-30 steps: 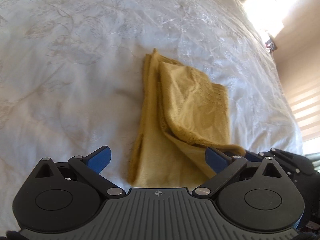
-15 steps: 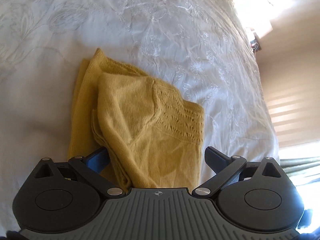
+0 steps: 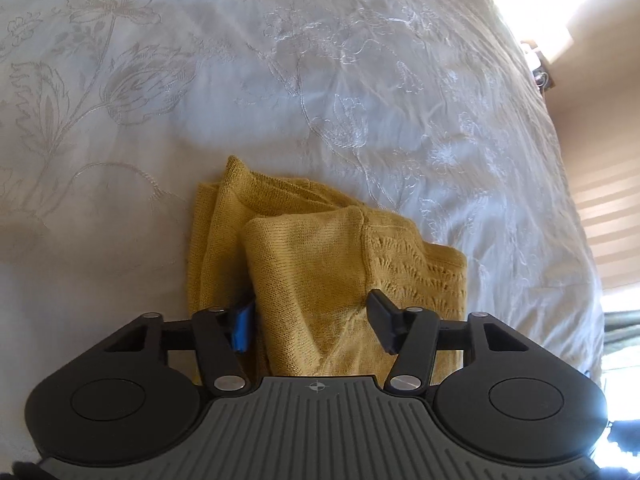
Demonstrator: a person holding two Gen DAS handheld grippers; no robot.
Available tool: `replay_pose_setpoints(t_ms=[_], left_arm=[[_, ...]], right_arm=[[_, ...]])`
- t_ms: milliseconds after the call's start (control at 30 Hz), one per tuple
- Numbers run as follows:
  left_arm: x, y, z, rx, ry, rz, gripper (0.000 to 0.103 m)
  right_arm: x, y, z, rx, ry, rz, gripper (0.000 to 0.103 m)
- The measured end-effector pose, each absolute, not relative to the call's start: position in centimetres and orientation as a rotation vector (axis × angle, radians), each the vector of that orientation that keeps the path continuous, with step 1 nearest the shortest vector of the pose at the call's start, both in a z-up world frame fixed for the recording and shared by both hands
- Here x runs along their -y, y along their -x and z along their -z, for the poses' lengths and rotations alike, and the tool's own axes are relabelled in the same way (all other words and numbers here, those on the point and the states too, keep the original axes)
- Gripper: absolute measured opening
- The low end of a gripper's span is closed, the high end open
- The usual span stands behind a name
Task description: Fold small clothes
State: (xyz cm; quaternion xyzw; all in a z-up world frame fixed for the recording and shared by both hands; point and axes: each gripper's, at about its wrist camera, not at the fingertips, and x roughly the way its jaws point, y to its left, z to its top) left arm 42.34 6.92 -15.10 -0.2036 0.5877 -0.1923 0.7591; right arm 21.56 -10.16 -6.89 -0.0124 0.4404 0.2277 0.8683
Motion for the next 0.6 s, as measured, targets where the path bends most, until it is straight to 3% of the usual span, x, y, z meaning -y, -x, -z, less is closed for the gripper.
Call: replay_pose_setpoints(t_ms=[33, 67, 367, 500, 600], left_arm=[[-7.0, -42.3, 15.0, -1.268, 0.445, 0.424, 0.02], [-7.0, -42.2, 14.8, -1.259, 0.43, 0.421, 0.014], [-6.3, -42.8, 7.8, -1.123, 0.212, 0.619, 0.013], [-6.7, -44.5, 10.1, -1.184, 0.107, 0.593, 0.013], [-7.2, -45.0, 13.6, -1.257, 0.027, 0.534, 0.018]], right_arm=[[10.0, -21.4, 6.9, -0.922, 0.025, -0.478, 0.018], [9.8, -21.4, 6.9, -0.922, 0.025, -0.478, 0.018], [7.4, -20.8, 5.3, -0.868, -0.007, -0.535, 0.018], [4.1, -22.5, 8.3, -0.936, 0.047, -0.589, 0.018], [2.0, -23.8, 11.4, -1.028, 0.076, -0.632, 0.028]])
